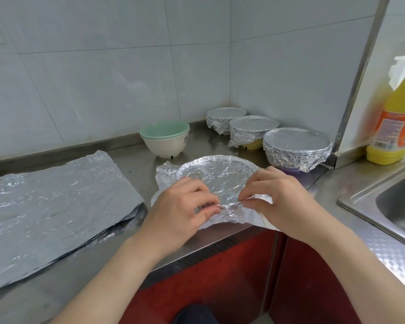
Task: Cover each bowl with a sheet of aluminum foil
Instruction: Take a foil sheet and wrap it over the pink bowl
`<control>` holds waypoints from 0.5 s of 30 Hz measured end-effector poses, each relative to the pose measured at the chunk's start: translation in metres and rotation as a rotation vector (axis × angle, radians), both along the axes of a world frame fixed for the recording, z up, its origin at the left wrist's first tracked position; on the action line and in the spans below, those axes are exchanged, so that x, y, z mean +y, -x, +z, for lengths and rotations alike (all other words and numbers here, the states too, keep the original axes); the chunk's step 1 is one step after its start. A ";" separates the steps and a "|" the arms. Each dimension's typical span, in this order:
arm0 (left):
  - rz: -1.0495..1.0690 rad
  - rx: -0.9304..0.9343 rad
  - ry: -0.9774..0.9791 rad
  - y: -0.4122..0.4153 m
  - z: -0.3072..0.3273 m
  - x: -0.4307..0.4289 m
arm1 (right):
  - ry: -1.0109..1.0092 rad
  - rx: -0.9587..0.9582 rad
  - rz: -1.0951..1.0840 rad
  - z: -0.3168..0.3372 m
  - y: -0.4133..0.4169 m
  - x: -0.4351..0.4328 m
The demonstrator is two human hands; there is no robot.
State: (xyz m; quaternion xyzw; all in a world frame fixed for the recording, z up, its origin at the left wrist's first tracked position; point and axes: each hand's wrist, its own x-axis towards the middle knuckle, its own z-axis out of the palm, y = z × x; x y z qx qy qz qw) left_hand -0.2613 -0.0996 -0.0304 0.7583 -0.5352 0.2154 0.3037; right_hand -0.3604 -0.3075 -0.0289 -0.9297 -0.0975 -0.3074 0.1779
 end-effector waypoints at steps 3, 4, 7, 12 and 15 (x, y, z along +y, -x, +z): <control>-0.026 -0.028 0.013 0.000 -0.002 -0.003 | 0.081 -0.048 0.007 -0.001 -0.005 0.002; -0.024 -0.036 0.021 -0.001 -0.001 -0.003 | 0.109 -0.064 0.009 -0.001 -0.006 0.003; 0.000 -0.058 0.034 0.002 -0.002 -0.003 | 0.094 -0.072 0.013 -0.001 -0.004 -0.002; -0.008 -0.060 0.042 0.006 -0.003 0.003 | -0.080 -0.013 0.002 -0.004 0.001 -0.007; 0.014 0.042 0.086 -0.003 -0.003 0.020 | -0.032 -0.038 0.020 -0.005 -0.002 0.001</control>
